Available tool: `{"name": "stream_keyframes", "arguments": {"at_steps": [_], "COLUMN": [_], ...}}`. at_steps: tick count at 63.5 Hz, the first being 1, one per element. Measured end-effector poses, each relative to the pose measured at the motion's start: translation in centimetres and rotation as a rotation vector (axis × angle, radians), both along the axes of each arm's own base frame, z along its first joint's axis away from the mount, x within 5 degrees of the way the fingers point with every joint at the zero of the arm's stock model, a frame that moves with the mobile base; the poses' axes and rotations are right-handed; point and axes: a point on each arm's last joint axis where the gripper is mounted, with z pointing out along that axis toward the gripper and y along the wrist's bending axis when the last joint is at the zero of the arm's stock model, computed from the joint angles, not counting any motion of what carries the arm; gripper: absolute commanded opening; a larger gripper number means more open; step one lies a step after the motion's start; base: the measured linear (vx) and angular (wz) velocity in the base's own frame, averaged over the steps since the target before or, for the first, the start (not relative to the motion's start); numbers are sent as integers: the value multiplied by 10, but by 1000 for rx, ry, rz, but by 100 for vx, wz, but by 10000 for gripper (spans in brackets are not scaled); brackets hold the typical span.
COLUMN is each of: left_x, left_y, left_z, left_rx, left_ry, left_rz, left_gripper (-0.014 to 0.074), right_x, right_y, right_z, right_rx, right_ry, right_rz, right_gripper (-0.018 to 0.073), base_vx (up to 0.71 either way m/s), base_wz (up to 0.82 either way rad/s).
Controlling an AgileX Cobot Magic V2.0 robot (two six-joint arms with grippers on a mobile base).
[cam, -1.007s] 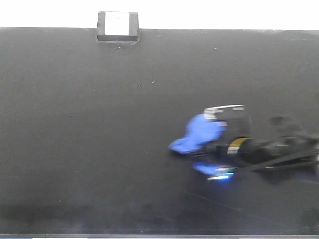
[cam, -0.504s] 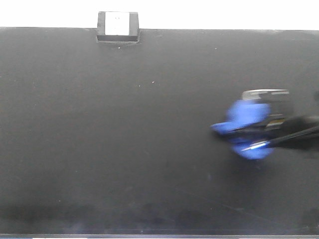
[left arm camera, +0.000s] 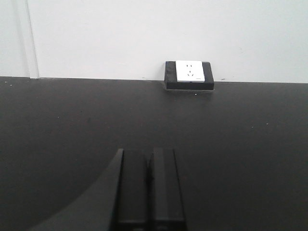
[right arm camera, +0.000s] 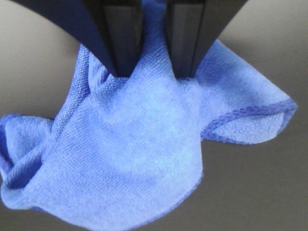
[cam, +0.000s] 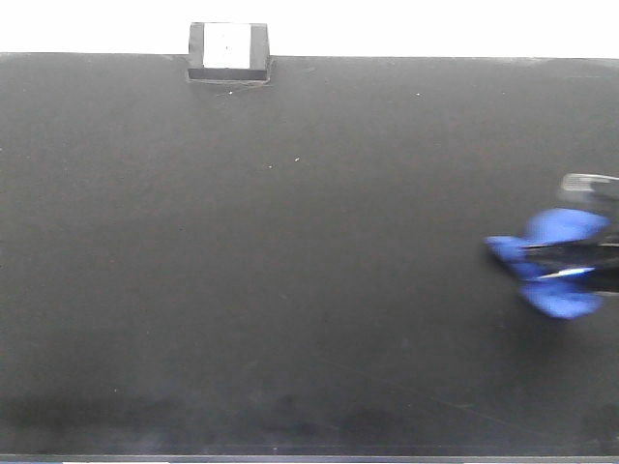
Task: Wipe right workspace with blue cloth
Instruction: 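Lower the blue cloth and wipe it across the counter with the right gripper, then open the right gripper to release the blue cloth on the counter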
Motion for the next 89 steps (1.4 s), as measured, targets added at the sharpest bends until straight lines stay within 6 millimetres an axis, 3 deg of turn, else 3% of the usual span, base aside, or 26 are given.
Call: {"name": "stream_keyframes", "arguments": {"at_steps": [14,19,25,40,54,63,75,89], "left_x": [0,0,0,0,0,0,0,0], "left_y": [0,0,0,0,0,0,0,0], "left_z": [0,0,0,0,0,0,0,0], "left_rx": [0,0,0,0,0,0,0,0], "left_ry": [0,0,0,0,0,0,0,0], "left_rz": [0,0,0,0,0,0,0,0], "left_gripper": [-6,-6,-6,-6,-6,-6,-6,-6], "right_x": [-14,-24,-28,-28,-26,-30,-48,-95], "right_y": [113,139,153,143,113,104,99,88], "right_z": [5,7,9,15,34,52,86,131], "right_rx": [70,79,86,67,10,11,37,83], "right_ry": [-76,-113,-149,-131,-133,-175,-256,-323], "right_rz": [305,394,438,447,465,456,481,546], "right_gripper": [14,18,33,153,403,536,561,559], "base_vx": [0,0,0,0,0,0,0,0], "base_wz": [0,0,0,0,0,0,0,0]}}
